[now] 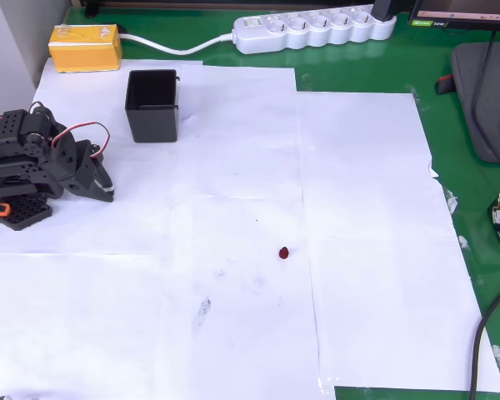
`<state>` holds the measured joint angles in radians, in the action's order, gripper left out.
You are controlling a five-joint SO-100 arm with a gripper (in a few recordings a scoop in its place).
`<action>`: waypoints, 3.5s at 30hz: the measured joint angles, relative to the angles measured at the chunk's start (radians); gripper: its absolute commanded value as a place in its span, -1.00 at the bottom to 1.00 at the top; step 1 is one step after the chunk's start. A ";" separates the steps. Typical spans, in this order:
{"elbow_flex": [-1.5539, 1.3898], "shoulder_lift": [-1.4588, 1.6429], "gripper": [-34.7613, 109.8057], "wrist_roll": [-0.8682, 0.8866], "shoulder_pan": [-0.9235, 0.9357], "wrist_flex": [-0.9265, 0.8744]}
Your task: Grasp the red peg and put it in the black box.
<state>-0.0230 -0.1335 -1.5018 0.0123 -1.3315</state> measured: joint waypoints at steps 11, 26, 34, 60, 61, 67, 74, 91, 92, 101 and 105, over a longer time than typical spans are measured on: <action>0.000 0.000 -0.50 0.000 0.000 0.000; 0.000 0.000 -0.50 0.000 0.000 0.000; 0.000 0.000 -0.50 0.000 0.000 0.000; 0.000 0.000 -0.52 -0.028 0.012 0.000; 0.000 0.000 -0.52 -0.072 0.012 0.000; 0.000 0.057 -0.52 -0.130 0.012 0.161; 0.000 0.420 -0.52 -0.086 0.005 0.788; -0.006 1.279 -0.52 -0.133 0.055 1.810; -0.006 1.331 -0.52 -0.133 0.057 1.864; -0.012 1.647 -0.52 -0.040 0.103 2.154; -0.028 1.772 -0.52 0.040 0.103 2.332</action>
<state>-0.0506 1.6383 -1.4619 0.1150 1.0002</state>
